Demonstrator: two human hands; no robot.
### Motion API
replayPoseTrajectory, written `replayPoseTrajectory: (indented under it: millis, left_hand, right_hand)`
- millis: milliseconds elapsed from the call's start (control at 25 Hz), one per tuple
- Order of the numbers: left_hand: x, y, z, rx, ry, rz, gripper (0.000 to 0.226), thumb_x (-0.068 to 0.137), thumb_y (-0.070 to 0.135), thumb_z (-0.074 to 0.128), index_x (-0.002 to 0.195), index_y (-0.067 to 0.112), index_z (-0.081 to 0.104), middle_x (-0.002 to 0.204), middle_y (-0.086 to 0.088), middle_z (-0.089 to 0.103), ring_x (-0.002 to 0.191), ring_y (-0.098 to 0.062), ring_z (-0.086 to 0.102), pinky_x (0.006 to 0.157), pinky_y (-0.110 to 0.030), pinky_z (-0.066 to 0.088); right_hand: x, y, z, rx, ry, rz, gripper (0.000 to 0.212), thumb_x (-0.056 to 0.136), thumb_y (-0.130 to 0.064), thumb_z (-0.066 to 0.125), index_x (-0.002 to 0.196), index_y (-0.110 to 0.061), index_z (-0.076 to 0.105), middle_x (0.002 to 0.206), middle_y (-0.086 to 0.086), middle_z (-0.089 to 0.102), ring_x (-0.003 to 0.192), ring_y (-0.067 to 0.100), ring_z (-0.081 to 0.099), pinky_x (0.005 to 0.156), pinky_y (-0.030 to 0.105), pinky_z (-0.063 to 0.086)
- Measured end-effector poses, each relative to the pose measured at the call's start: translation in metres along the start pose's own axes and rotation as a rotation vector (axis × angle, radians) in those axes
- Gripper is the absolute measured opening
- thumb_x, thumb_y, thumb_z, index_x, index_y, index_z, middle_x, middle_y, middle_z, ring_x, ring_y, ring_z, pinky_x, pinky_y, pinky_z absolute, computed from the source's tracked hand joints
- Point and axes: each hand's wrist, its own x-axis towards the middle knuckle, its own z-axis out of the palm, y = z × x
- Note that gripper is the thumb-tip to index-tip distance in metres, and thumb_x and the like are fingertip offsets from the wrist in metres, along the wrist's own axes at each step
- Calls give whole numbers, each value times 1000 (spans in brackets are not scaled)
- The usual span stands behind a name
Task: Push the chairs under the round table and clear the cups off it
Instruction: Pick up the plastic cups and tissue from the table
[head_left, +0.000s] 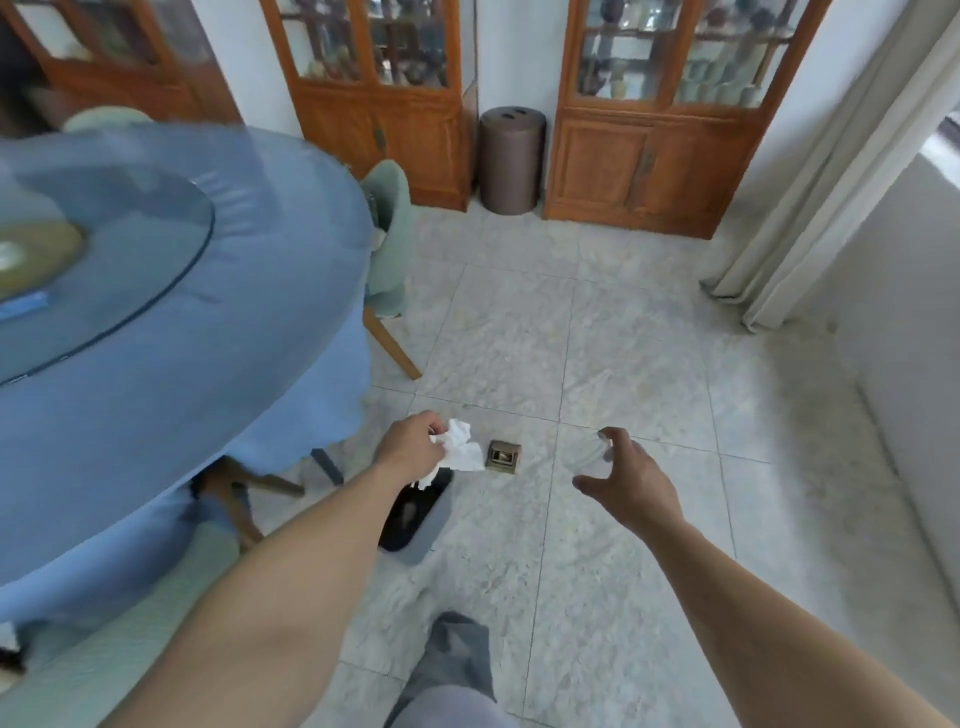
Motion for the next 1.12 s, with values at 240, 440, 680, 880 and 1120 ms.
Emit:
replayPoseTrajectory:
  millis: [240,440,680,880,1120]
  left_hand:
    - [45,-64,-32,-92,98,-230,20,91,13,54,109,20,61,114,-3,65,100,-23,59,76,-29,45]
    - [75,-116,-63,-182,68,-369,27,88,12,54,112,24,61,110,5,58,104,-21,57,77,-28,45]
    - [73,-177,-66,-367,125,-577,23,85,12,60,107,20,62,118,-2,62,105,-23,59,88,-36,53]
    - [64,-196,-49,-465,163,-769,23,85,15,61,107,22,63,105,-2,60,90,-23,59,68,-27,48]
    - [75,-184,-4,-584,192,-981,24,85,10,60,102,26,61,99,-4,61,81,-22,58,62,-29,51]
  right_hand:
    - [88,-88,38,-42,-128,-228,72,77,-47,74,138,-26,39,129,0,56,111,22,59,77,34,47]
    - [157,-164,74,-138,-240,-315,73,77,-49,73,137,-27,39,130,-2,52,109,20,58,75,32,45]
    - [205,-243,134,-247,-414,-516,73,80,-45,70,141,-29,35,134,-2,46,115,22,55,81,35,49]
    - [231,-266,179,-330,-566,-633,73,82,-40,69,145,-27,34,137,-1,44,116,22,55,78,34,47]
    - [275,-249,206,-438,-722,-706,76,80,-42,70,145,-28,34,134,1,46,111,24,58,82,36,49]
